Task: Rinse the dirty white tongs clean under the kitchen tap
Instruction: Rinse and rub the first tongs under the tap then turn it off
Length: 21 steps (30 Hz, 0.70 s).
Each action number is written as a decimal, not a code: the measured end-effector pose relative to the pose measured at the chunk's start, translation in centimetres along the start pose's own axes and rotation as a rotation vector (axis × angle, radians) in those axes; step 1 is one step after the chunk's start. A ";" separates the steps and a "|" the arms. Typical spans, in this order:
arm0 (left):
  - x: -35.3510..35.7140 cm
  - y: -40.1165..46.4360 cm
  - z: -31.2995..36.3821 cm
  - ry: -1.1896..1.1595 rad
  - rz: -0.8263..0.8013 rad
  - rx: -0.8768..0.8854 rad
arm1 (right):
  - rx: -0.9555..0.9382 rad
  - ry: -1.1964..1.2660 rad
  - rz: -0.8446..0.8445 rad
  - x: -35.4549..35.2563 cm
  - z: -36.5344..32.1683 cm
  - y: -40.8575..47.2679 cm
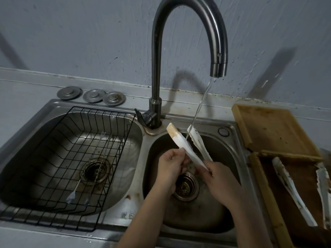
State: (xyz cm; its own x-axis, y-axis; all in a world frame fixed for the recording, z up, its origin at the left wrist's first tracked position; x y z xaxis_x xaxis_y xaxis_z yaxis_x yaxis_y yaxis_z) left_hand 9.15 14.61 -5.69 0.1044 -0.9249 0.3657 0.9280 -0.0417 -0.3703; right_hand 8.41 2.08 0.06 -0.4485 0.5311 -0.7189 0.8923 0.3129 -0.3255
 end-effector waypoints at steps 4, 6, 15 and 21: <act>-0.1 0.1 -1.0 -0.041 0.028 -0.059 | 0.034 -0.083 -0.032 0.0 0.7 -0.3; -0.9 0.2 -1.3 -0.116 0.077 -0.097 | 0.048 -0.135 -0.054 0.1 0.7 -0.6; -0.4 1.1 -2.8 -0.012 0.000 -0.145 | 0.101 -0.122 -0.124 0.1 2.2 -0.9; 0.9 1.9 -2.4 0.048 -0.037 -0.154 | 0.128 -0.056 -0.162 -1.2 3.5 -1.8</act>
State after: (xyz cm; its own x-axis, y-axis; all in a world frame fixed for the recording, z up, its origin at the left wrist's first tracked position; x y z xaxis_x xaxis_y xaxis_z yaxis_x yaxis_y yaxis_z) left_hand 10.12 12.81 -8.07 0.0506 -0.9383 0.3420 0.8644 -0.1304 -0.4856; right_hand 7.55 -1.87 -0.71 -0.5863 0.4365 -0.6825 0.8096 0.2864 -0.5124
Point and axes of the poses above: each hand's wrist, its own y-axis towards the middle knuckle, its own x-axis out of the palm, z = x × y, the point moved 10 cm from there along y, towards the middle knuckle, and after that the axes turned 11 degrees about -z, right-handed, at the moved point
